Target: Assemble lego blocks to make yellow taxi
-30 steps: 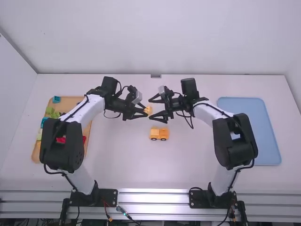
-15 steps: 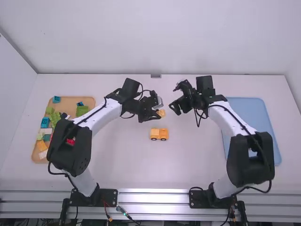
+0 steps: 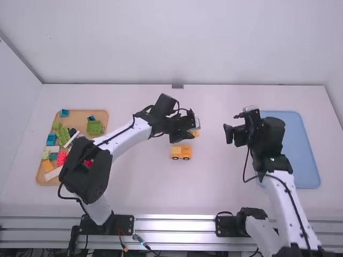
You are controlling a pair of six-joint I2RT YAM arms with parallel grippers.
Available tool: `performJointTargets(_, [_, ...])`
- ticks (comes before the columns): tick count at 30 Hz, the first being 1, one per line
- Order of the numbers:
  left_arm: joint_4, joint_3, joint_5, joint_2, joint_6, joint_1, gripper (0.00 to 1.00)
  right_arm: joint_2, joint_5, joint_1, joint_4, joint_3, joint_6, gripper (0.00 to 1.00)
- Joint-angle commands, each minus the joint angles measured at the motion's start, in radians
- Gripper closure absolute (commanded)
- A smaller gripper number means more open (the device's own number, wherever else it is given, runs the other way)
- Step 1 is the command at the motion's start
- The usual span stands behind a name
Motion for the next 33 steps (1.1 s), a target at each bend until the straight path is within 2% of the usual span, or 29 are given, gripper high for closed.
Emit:
performJointTargets(1, [0.008, 0.013, -0.019, 0.052, -0.007, -0.034, 0.98, -0.099, 0.003, -0.003, 0.021, -0.06, 0.031, 0.01])
performJointTargets(6, [-0.059, 0.119, -0.134, 0.178, -0.025, -0.135, 0.98, -0.282, 0.014, -0.003, 0.05, -0.156, 0.056, 0.01])
performJointTargets(13, [-0.179, 0.256, -0.172, 0.331, 0.035, -0.206, 0.98, -0.387, 0.039, -0.003, 0.041, -0.2, 0.067, 0.01])
performJointTargets(16, [-0.183, 0.29, -0.172, 0.391, 0.019, -0.209, 0.98, -0.388, 0.039, -0.002, 0.04, -0.2, 0.066, 0.01])
performJointTargets(22, [-0.183, 0.293, -0.182, 0.409, 0.019, -0.208, 0.97, -0.356, 0.038, -0.003, 0.063, -0.2, 0.067, 0.01])
performJointTargets(24, [-0.171, 0.293, -0.253, 0.409, -0.002, -0.207, 0.84, -0.328, 0.023, -0.004, 0.085, -0.2, 0.067, 0.01])
performJointTargets(30, [-0.151, 0.283, -0.301, 0.409, -0.032, -0.209, 0.73, -0.257, 0.024, 0.003, 0.135, -0.2, 0.065, 0.01])
performJointTargets(33, [-0.129, 0.269, -0.3, 0.409, -0.033, -0.204, 0.71, -0.231, 0.024, 0.003, 0.152, -0.199, 0.066, 0.01])
